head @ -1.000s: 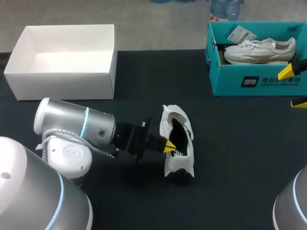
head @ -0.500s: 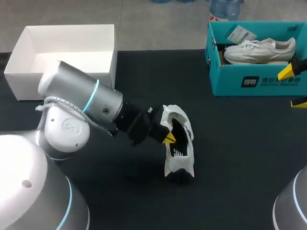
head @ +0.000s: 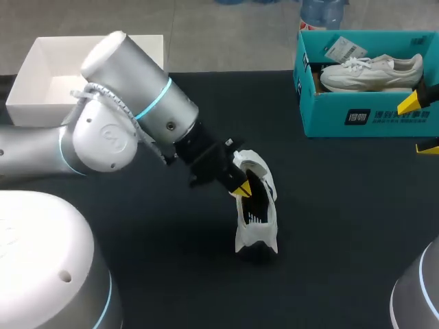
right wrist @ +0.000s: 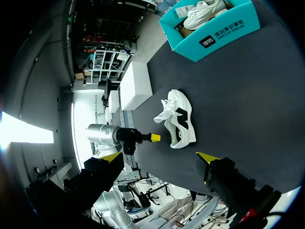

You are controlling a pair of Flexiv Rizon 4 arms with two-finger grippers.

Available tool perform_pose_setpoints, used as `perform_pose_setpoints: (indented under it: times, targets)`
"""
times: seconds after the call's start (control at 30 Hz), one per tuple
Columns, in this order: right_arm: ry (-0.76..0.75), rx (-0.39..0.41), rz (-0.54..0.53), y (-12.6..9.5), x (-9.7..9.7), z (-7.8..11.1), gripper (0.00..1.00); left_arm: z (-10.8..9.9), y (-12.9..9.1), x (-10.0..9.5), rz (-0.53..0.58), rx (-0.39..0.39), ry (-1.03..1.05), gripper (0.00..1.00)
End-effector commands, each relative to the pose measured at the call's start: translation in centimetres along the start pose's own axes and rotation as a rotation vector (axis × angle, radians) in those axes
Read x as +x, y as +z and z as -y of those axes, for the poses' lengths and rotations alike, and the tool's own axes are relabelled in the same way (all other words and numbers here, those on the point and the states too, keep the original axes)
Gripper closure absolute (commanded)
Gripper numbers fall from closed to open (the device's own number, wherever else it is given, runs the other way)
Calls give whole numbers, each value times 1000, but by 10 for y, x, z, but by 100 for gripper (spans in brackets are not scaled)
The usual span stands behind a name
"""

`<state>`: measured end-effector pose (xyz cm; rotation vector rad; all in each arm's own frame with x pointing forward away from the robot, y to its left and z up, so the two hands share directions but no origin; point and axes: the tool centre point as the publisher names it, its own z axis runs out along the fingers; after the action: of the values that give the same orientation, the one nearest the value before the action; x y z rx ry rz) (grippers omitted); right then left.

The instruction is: Take the shoe out of the shoebox, open the shoe tongue, remove and reinsert the insole, then place the shoe into the shoebox

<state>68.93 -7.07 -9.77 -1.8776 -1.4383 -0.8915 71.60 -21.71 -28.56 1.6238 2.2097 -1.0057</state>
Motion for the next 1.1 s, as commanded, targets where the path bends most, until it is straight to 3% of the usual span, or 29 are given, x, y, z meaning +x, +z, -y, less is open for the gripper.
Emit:
perform_pose_setpoints:
  times: [0.03, 0.17, 0.43, 0.6, 1.0, 1.1]
  targets:
    - [1, -1, 2, 0, 0, 0, 0, -1, 0, -4, -99, -2, -1, 100]
    - [1, -1, 2, 0, 0, 0, 0, -2, 3, -7, -144, 5, 42, 100]
    - [1, -1, 2, 0, 0, 0, 0, -7, 12, -10, -434, 15, 247, 100]
    - [1, -1, 2, 0, 0, 0, 0, -10, 19, -7, -546, -3, 283, 100]
    - [1, -1, 2, 0, 0, 0, 0, -7, 19, -6, -541, -13, 256, 100]
    - [1, -1, 2, 0, 0, 0, 0, -10, 31, -1, -550, 24, 239, 100]
